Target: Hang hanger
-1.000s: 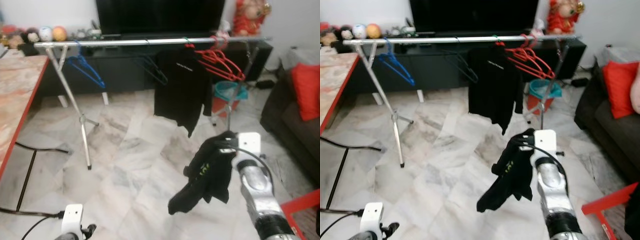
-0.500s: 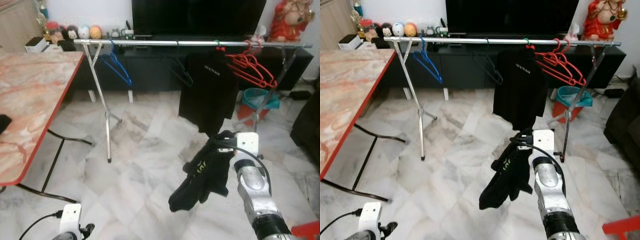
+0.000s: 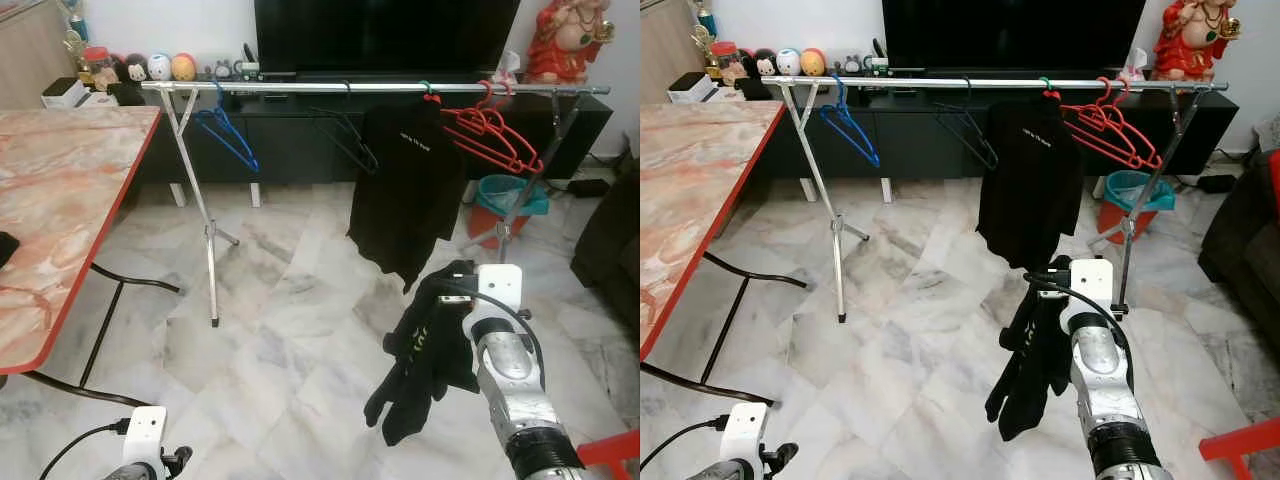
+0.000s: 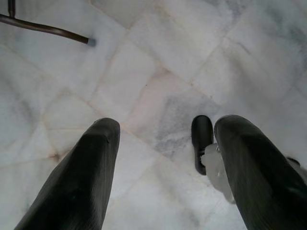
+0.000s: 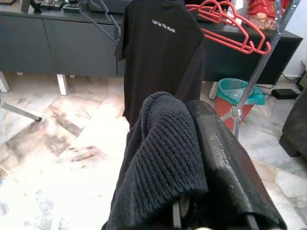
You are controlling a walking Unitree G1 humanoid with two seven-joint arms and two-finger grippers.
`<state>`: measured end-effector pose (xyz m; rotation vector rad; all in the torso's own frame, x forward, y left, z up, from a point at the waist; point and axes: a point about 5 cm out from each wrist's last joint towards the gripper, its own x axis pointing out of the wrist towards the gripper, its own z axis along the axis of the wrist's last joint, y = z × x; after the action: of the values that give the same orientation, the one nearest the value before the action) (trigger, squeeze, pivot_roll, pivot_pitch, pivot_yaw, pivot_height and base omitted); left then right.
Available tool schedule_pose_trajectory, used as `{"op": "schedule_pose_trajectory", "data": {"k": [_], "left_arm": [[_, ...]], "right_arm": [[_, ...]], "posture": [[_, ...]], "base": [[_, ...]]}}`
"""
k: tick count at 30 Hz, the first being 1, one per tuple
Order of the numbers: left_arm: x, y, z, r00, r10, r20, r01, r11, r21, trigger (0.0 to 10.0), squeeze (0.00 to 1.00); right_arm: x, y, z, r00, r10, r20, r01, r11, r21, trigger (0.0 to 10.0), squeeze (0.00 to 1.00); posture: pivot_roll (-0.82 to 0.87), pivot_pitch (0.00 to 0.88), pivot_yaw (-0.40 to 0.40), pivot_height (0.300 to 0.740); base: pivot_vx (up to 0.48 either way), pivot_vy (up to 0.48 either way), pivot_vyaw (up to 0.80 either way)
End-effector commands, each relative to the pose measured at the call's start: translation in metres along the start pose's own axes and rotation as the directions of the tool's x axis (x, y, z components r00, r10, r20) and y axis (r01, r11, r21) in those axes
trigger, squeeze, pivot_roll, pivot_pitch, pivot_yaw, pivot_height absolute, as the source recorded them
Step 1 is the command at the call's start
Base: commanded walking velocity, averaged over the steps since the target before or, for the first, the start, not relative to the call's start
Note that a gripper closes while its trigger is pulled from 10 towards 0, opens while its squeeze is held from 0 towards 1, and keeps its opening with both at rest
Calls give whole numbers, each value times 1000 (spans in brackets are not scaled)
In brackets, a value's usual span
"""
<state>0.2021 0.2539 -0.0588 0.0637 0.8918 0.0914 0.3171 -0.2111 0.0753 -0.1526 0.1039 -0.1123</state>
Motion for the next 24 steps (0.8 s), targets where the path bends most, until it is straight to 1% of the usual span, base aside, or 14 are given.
{"op": "schedule_pose_trajectory", "data": {"k": [1,2,5,18,21,24], "left_arm": [[0,2,-2,1000,-1,-22,1,1000,23,10000,0],[0,2,-2,1000,0,-23,0,1000,22,10000,0],[0,2,-2,1000,1,-23,-1,1000,24,10000,0],[0,2,-2,1000,-1,-24,2,1000,29,10000,0],[0,2,-2,1000,0,-24,1,1000,27,10000,0],[-1,2,-3,1000,0,-24,1,1000,25,10000,0]], "right_arm": [[4,0,15,998,4,62,-3,1000,-15,10000,0],[4,0,15,998,-1,59,1,1000,-12,10000,0],[5,-1,16,998,-11,63,10,1000,8,10000,0],[5,-4,16,998,-18,61,18,1000,5,10000,0],[6,-4,17,998,-17,64,16,1000,21,10000,0],[6,-4,18,998,-18,65,16,1000,18,10000,0]], "posture": [[53,0,-18,740],[53,0,-17,740],[52,0,-16,740],[51,0,-18,740],[52,0,-20,740],[51,0,-20,740]], "base": [[0,-442,800],[0,-442,800],[0,-444,0],[0,-443,0],[0,-442,0],[0,-442,0]]}}
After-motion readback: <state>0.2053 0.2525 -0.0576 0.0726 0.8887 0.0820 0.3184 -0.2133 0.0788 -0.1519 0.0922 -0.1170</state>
